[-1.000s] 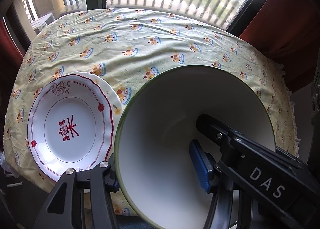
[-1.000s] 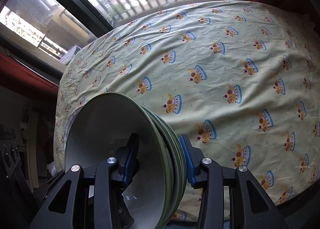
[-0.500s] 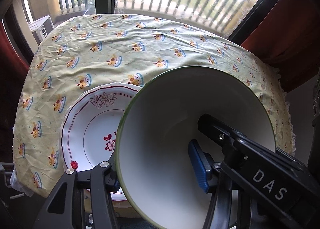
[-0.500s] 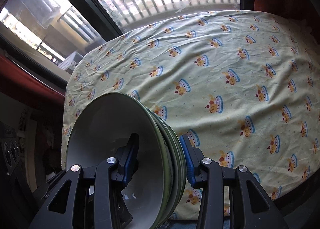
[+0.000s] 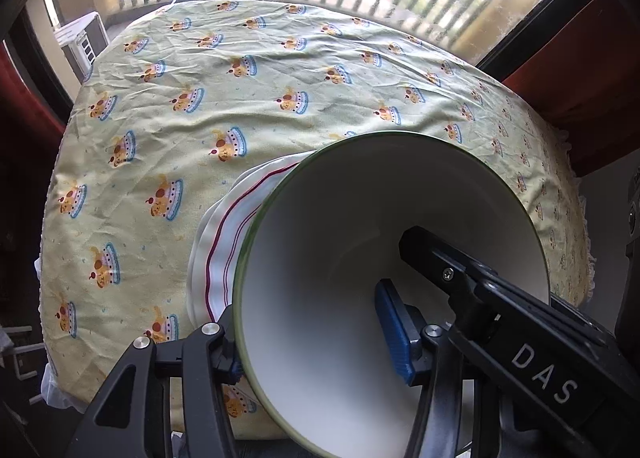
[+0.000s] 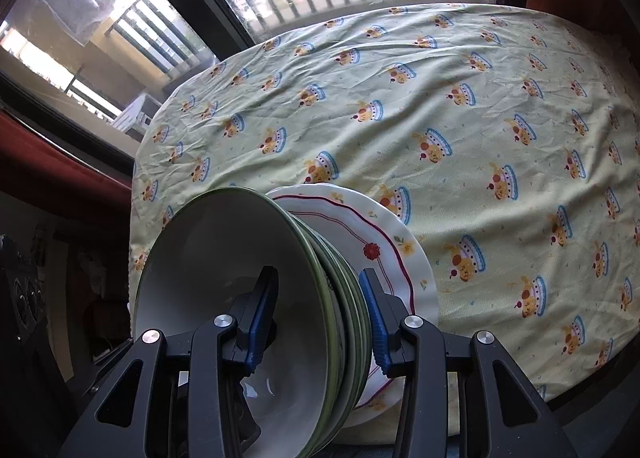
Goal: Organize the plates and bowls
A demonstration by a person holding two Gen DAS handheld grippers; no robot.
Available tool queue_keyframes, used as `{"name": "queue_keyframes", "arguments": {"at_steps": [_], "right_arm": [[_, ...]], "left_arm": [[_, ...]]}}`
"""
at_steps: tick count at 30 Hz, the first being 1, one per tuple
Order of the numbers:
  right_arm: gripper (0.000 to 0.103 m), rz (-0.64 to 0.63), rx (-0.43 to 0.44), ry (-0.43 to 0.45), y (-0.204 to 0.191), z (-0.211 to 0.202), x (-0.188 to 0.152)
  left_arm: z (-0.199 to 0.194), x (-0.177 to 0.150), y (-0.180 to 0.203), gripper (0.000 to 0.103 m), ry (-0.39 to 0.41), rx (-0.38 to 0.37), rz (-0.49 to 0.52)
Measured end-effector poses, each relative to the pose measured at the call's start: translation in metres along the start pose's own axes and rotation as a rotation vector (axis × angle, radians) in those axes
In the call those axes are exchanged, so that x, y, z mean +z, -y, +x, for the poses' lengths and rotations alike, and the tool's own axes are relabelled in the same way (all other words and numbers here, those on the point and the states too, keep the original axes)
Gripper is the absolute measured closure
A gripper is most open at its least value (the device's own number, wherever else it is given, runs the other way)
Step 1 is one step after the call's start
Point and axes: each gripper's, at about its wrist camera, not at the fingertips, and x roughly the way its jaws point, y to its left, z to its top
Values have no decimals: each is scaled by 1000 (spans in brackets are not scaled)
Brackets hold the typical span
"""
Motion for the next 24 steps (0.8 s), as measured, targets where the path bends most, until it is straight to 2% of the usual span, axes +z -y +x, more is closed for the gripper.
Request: {"name": "queue_keyframes", "arguments": {"at_steps": [4,8,14,18,23,24], "right_arm": [[58,32,-7,-25,-5,13,-4],[58,15,-21,-11,-12,16,-3],[58,45,-45,-14,-6,22,1],[56,60,-55,-6,-4,22,-2],[55,75,-70,12,-5,21,-5],[54,74,-79,13,-6,21,-6]], "left_arm": [[6,1,-13,50,-33,-8,1],[6,4,-18,51,-19,-29,11],[9,10,-5,51,16,23,109],[11,8,-9,50,15,-4,106],[11,6,-8,47,41,-6,127],[11,6,-8,42,45,-8,133]]}}
